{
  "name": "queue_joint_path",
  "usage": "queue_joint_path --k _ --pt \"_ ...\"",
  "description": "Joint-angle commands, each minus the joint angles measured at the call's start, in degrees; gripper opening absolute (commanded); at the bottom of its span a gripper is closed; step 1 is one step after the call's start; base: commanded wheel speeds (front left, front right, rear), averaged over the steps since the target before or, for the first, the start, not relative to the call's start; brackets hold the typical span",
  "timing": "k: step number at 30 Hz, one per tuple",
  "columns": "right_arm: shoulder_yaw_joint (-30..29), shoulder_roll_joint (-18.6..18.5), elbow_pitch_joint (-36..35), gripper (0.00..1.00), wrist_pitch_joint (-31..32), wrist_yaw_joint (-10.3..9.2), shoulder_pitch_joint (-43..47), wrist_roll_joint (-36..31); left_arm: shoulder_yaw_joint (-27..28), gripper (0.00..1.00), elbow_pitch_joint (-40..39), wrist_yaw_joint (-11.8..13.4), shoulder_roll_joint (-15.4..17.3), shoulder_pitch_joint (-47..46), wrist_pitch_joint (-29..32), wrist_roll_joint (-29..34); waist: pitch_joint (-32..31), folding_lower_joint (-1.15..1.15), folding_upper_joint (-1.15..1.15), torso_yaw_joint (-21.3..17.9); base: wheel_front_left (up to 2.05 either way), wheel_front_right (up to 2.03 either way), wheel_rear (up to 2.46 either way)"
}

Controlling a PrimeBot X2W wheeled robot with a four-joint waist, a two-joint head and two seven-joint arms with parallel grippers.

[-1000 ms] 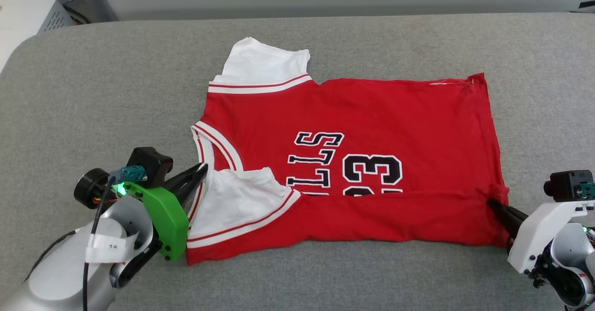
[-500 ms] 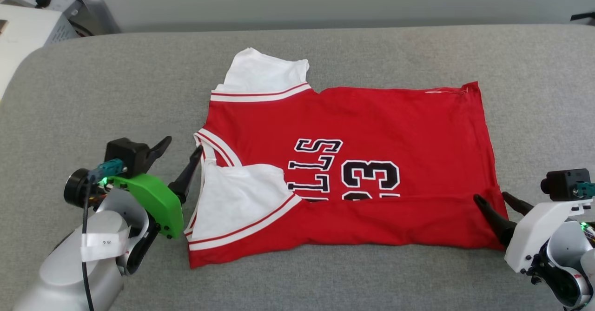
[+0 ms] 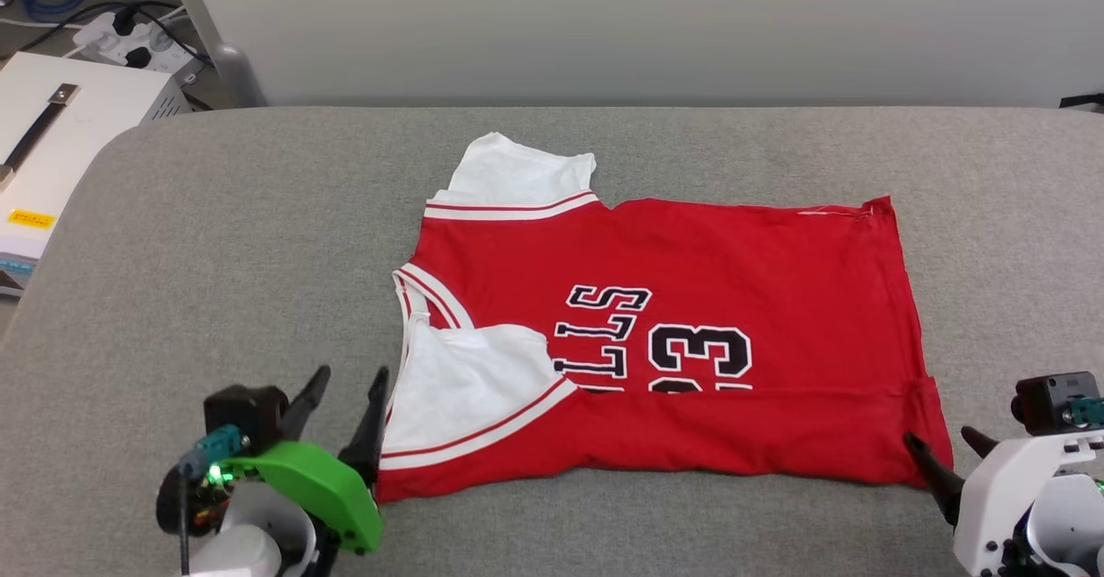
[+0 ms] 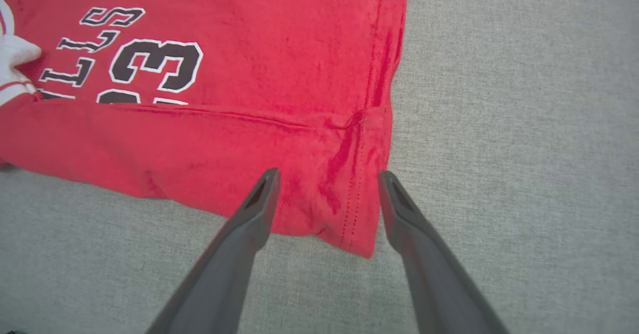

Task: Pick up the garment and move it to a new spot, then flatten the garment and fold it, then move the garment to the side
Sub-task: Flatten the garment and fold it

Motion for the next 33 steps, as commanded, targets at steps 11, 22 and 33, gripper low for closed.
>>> queue_joint_path --k 11,22,33 --pt "-6.5 7.8 -11.1 1.00 10.6 -0.45 5.7 -7.1 -4.7 1.00 -7.6 8.8 4.1 4.8 15.5 -0.6 2.8 0.00 0.00 -0.8 0.00 0.00 0.00" --pt "-6.5 8.3 -12.7 1.00 11.3 -0.45 4.7 -7.3 -5.6 1.00 -1.1 10.1 2.0 2.4 18.4 -0.9 5.9 0.00 0.00 -3.2 0.00 0.00 0.00" --pt "-6.8 7.0 -11.7 1.00 10.7 -0.45 4.8 -8.0 -8.1 0.00 4.3 6.3 -0.1 3.3 20.9 -2.9 4.2 0.00 0.00 -2.6 0.00 0.00 0.00"
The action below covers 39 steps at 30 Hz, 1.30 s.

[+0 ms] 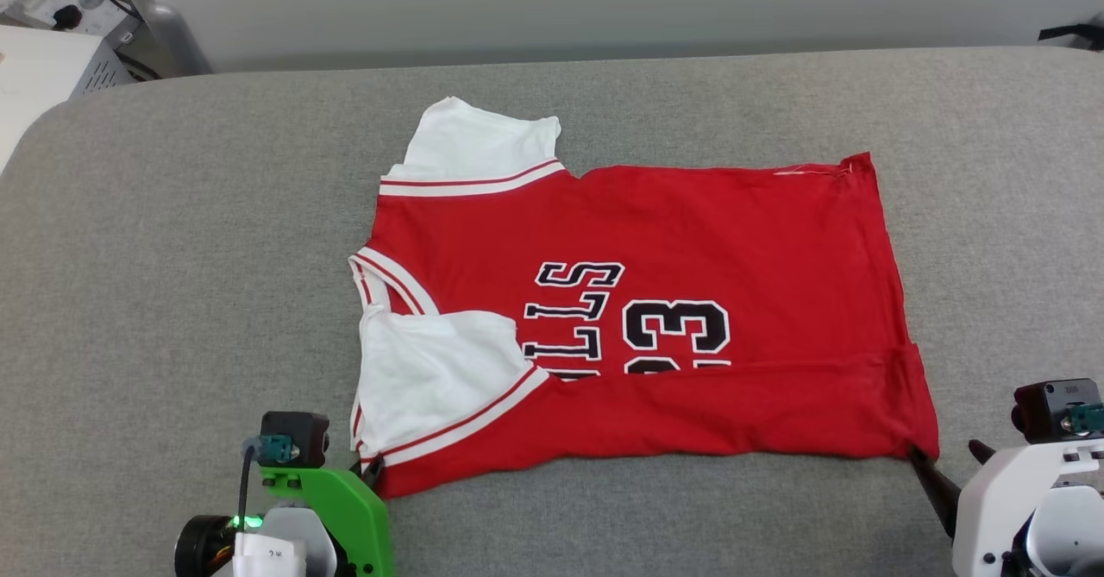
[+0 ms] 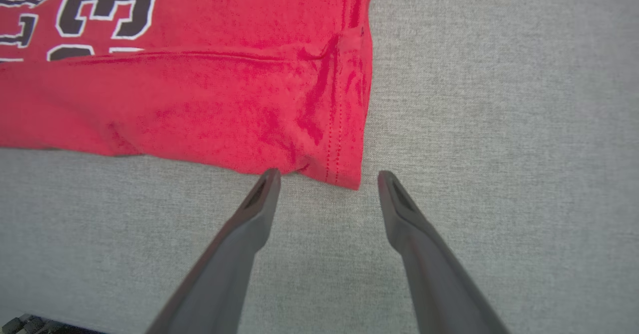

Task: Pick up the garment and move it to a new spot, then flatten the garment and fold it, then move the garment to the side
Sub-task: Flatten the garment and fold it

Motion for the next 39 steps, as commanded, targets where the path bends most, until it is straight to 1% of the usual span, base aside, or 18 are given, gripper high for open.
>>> queue_joint_path --k 1,6,9,14,18,23,30,31,32,33,34,39 --pt "-1.2 -0.3 0.7 1.00 -0.2 -0.46 -0.3 -1.7 -1.1 0.00 1.6 -0.5 -0.7 2.4 -0.7 -0.2 -1.9 0.00 0.00 1.4 0.00 0.00 0.00" --pt "-2.6 0.1 1.8 1.00 0.6 -0.46 -0.9 -2.9 0.7 0.00 -2.9 -0.8 0.6 1.6 -3.4 0.0 -3.4 0.00 0.00 3.1 0.00 0.00 0.00" --pt "-5.0 2.1 3.7 1.00 1.4 -0.46 -2.0 -3.6 0.8 0.00 -7.3 0.1 2.2 1.2 -3.5 1.2 -3.7 0.00 0.00 4.0 0.00 0.00 0.00" --pt "-7.1 3.7 7.6 1.00 1.7 -0.46 -4.0 -6.0 1.1 0.00 -15.0 1.7 3.5 1.6 -2.8 1.4 -3.2 0.00 0.00 5.4 0.00 0.00 0.00" --pt "-8.4 4.8 10.6 1.00 1.8 -0.46 -5.2 -7.8 1.1 0.00 -18.7 2.7 4.3 1.6 -2.2 1.9 -2.3 0.00 0.00 6.2 0.00 0.00 0.00" --pt "-9.2 5.8 14.0 1.00 1.2 -0.46 -6.9 -8.5 1.1 0.00 -20.6 3.2 4.7 1.4 -2.1 2.4 -1.0 0.00 0.00 6.6 0.00 0.00 0.00" --pt "-9.6 6.8 18.7 1.00 0.2 -0.46 -8.8 -8.4 1.0 0.00 -20.0 3.3 5.1 1.6 -2.1 2.5 0.4 0.00 0.00 6.4 0.00 0.00 0.00" --pt "-9.5 6.9 19.2 0.68 0.3 -0.46 -8.9 -8.3 1.0 0.00 -19.8 3.2 5.1 1.6 -2.1 2.5 0.5 0.00 0.00 6.3 0.00 0.00 0.00" --pt "-9.5 7.0 19.6 0.34 0.4 -0.46 -9.1 -8.0 0.9 0.00 -19.6 3.2 5.1 1.5 -2.0 2.5 0.6 0.00 0.00 6.3 0.00 0.00 0.00" --pt "-9.5 7.1 19.9 0.11 0.4 -0.46 -9.2 -7.9 0.9 0.00 -19.3 3.2 5.3 1.4 -1.9 2.6 0.6 0.00 0.00 6.3 0.00 0.00 0.00" --pt "-9.5 7.1 20.2 0.00 0.4 -0.46 -9.2 -7.8 0.8 0.00 -19.0 3.1 5.3 1.3 -1.9 2.6 0.6 0.00 0.00 6.2 0.00 0.00 0.00" --pt "-9.7 6.7 20.7 0.00 -0.2 -0.46 -9.4 -7.4 0.6 0.00 -17.5 2.8 5.0 1.6 -2.1 2.3 -0.6 0.00 0.00 5.9 0.00 0.00 0.00"
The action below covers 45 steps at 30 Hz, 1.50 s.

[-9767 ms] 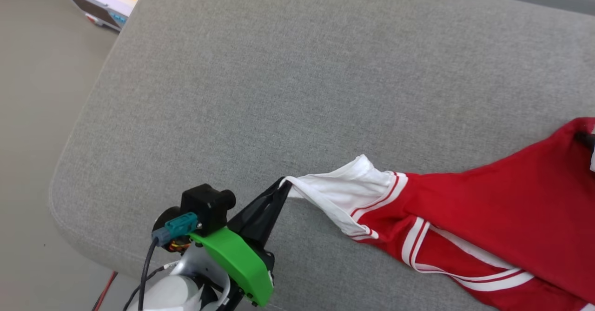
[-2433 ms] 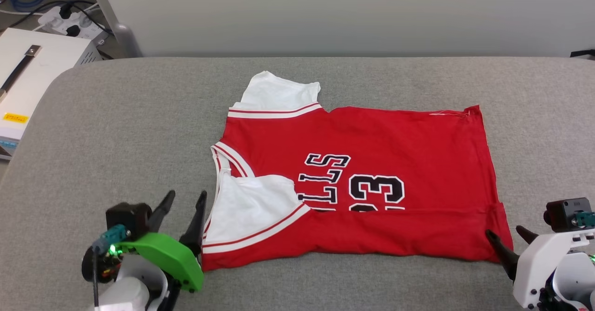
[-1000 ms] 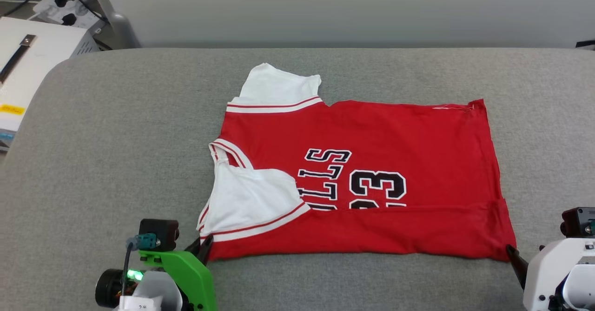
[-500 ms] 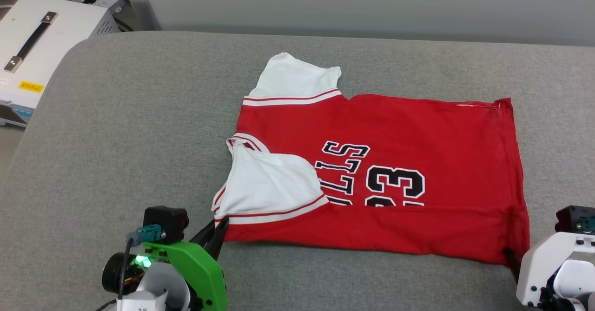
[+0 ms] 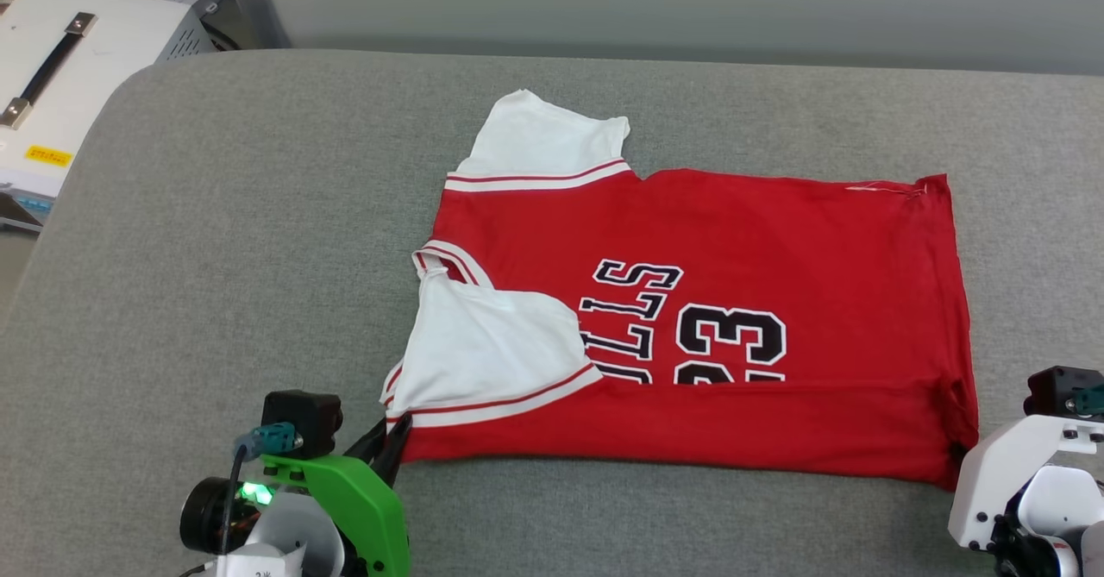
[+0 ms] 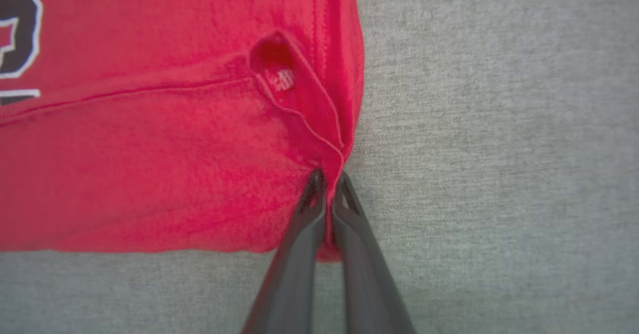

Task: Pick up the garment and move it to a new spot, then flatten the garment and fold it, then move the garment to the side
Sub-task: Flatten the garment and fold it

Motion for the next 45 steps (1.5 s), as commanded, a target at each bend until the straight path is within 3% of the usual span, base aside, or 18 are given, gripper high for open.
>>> queue_joint_path --k 1,10,16,28,29,30,31,35,38,39,45 --pt "0.0 0.0 1.1 0.00 0.0 -0.05 0.2 0.3 0.0 0.00 0.7 -0.1 0.1 0.6 -0.1 -0.1 -1.0 0.00 0.00 -0.3 0.00 0.00 0.00" --pt "1.3 -4.5 -1.6 0.00 3.1 -0.05 2.8 3.1 -1.6 0.00 3.7 -1.1 0.0 3.1 0.3 -0.9 -6.3 0.00 0.00 -1.1 0.00 0.00 0.00" --pt "0.1 -8.0 -9.1 0.00 10.5 -0.05 9.7 6.5 -3.2 0.00 3.9 -1.2 0.9 6.5 2.7 -2.7 -8.2 0.00 0.00 -1.3 0.00 0.00 0.00" --pt "-0.9 -5.8 -10.0 0.00 11.5 -0.05 13.2 6.5 -5.3 0.00 7.9 -3.4 -1.5 6.0 4.0 -3.4 -6.9 0.00 0.00 -2.0 0.00 0.00 0.00" --pt "-0.9 -5.6 -9.6 0.00 11.1 -0.05 13.0 6.4 -5.4 0.11 8.6 -3.6 -1.7 5.8 3.9 -3.3 -6.9 0.00 0.00 -2.1 0.00 0.00 0.00" --pt "-0.7 -5.6 -9.3 0.85 10.3 -0.05 12.8 6.1 -5.5 0.47 9.4 -3.7 -1.9 5.6 3.8 -3.2 -7.0 0.00 0.00 -2.2 0.00 0.00 0.00" --pt "-0.7 -5.7 -8.9 1.00 9.5 -0.05 12.6 5.8 -5.6 1.00 10.0 -3.7 -2.0 5.4 3.6 -2.9 -7.0 0.00 0.00 -2.2 0.00 0.00 0.00" --pt "-0.6 -5.8 -8.4 1.00 6.0 -0.05 11.3 5.3 -4.9 1.00 11.5 -3.7 -2.7 4.6 0.7 -1.9 -7.6 0.00 0.00 -2.4 0.00 0.00 0.00" --pt "0.4 -7.1 -9.7 1.00 2.2 -0.05 10.2 3.4 -2.7 1.00 11.4 -3.6 -3.2 3.9 -3.7 -1.6 -8.3 0.00 0.00 -2.6 0.00 0.00 0.00" --pt "1.1 -7.2 -11.3 1.00 -1.0 -0.05 9.0 2.7 -1.1 1.00 10.7 -3.0 -3.1 3.1 -7.7 -0.4 -9.1 0.00 0.00 -2.7 0.00 0.00 0.00" --pt "2.5 -7.0 -14.6 1.00 -8.5 -0.05 6.4 2.3 1.4 1.00 8.2 -1.6 -3.5 1.4 -15.3 2.8 -10.5 0.00 0.00 -2.8 0.00 0.00 0.00"
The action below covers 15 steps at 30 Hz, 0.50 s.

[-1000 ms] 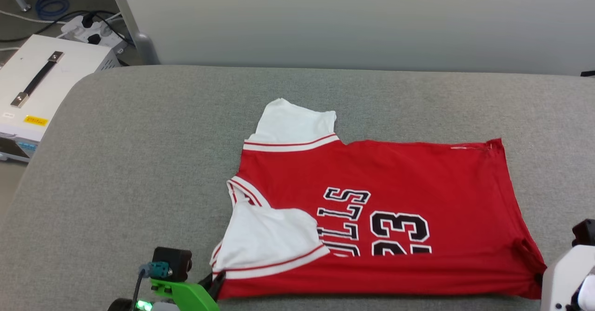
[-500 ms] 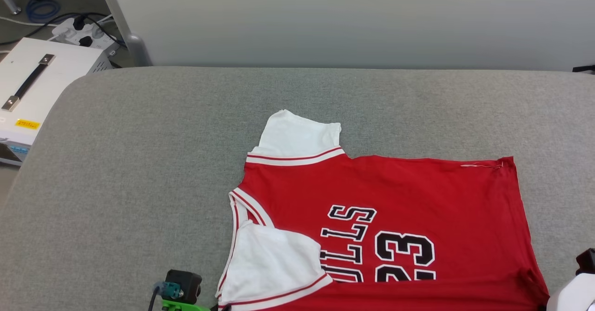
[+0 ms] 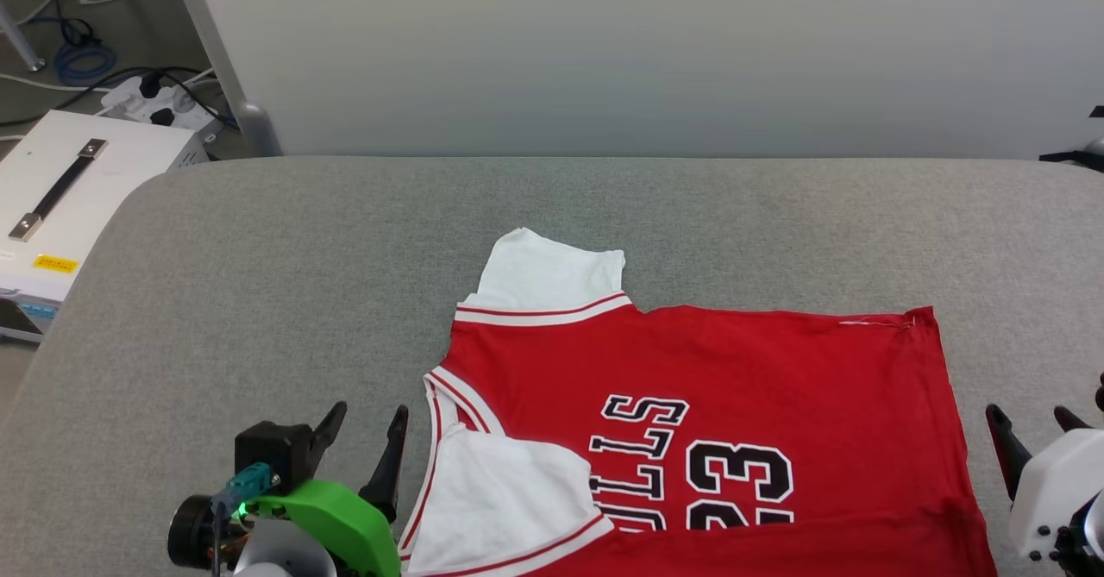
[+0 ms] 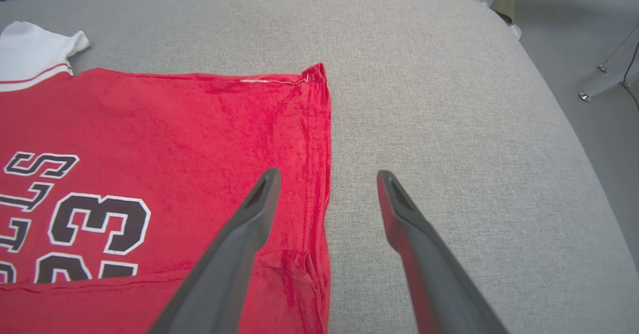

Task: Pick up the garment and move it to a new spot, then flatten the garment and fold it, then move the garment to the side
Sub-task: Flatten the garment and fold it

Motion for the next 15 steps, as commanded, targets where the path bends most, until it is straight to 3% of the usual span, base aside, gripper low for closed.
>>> queue_joint_path --k 1,3,7,15 --pt "0.8 0.1 -1.0 1.00 -1.9 -0.04 -1.1 0.2 0.7 1.00 -0.8 0.4 -0.6 -1.1 -1.3 1.1 -0.4 0.00 0.00 -0.1 0.00 0.00 0.00" --pt "4.7 -0.9 -3.2 1.00 -8.0 -0.04 -1.2 1.4 2.9 1.00 -3.2 0.2 -1.3 -1.3 -3.9 4.2 -0.8 0.00 0.00 -0.2 0.00 0.00 0.00" --pt "5.9 -0.3 -4.1 1.00 -14.3 -0.04 -0.3 2.1 6.7 1.00 -6.7 -1.2 -2.7 -0.5 -4.3 9.6 -0.9 0.00 0.00 -0.1 0.00 0.00 0.00" --pt "8.1 2.9 -5.5 1.00 -25.7 -0.04 1.4 1.2 18.5 1.00 -10.7 -5.1 -10.1 6.3 -4.4 18.0 -0.3 0.00 0.00 -1.2 0.00 0.00 0.00"
